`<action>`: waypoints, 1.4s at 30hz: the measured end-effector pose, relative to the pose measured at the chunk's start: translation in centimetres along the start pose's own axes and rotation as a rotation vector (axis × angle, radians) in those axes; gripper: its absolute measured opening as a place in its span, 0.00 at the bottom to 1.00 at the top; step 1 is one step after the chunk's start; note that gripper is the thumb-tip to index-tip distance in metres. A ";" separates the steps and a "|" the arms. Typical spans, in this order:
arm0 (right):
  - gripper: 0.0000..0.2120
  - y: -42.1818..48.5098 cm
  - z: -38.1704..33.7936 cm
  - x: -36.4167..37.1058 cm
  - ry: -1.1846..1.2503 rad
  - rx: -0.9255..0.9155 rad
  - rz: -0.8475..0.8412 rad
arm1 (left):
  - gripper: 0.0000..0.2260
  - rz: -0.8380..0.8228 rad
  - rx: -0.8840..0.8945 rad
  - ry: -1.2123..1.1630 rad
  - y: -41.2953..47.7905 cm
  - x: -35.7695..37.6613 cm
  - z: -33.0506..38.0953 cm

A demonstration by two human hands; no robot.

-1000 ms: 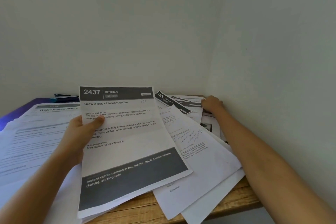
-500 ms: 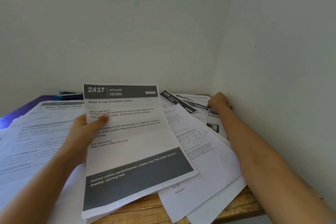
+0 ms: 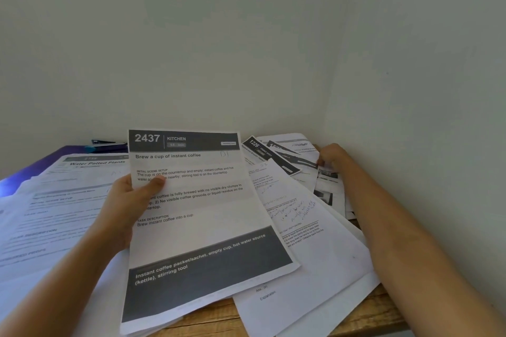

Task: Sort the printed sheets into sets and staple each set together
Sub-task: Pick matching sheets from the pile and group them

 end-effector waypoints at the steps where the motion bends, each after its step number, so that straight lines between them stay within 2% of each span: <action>1: 0.05 -0.2 -0.2 0.0 -0.017 -0.003 -0.012 | 0.02 0.001 0.000 -0.002 0.0 0.0 0.0; 5: 0.19 0.1 -0.8 0.2 0.078 -0.115 -0.046 | 0.02 0.001 0.005 -0.010 0.0 0.0 0.0; 7: 0.19 0.4 -1.0 -0.2 0.110 -0.171 0.006 | 0.02 0.000 0.002 -0.012 0.0 0.0 -0.1; 12: 0.17 -0.1 -2.3 -1.6 0.016 -0.356 0.105 | 0.02 0.002 0.003 -0.017 0.1 0.0 0.0; 19: 0.26 -0.9 -4.6 -5.4 0.109 -0.364 0.219 | 0.02 0.014 0.012 -0.038 0.2 -0.4 -0.1; 25: 0.17 -3.2 -6.9 -8.5 0.324 -0.476 0.316 | 0.02 0.037 0.057 -0.045 0.4 -0.7 0.3; 30: 0.17 -5.8 -8.4 -10.8 0.445 -0.596 0.396 | 0.02 0.029 0.076 -0.073 0.3 -0.8 0.6; 42: 0.09 -14.2 -13.0 -16.0 0.764 -0.805 0.584 | 0.02 0.009 0.116 -0.156 -0.6 -1.5 1.3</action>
Point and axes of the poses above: each hand's wrist, its own y-axis towards the middle knuckle, its own x-axis out of the palm, z = x × y, the point moved 7 cm from there along y, towards the middle knuckle, and after that the axes turned 4 degrees about x, right-handed, at the moved point
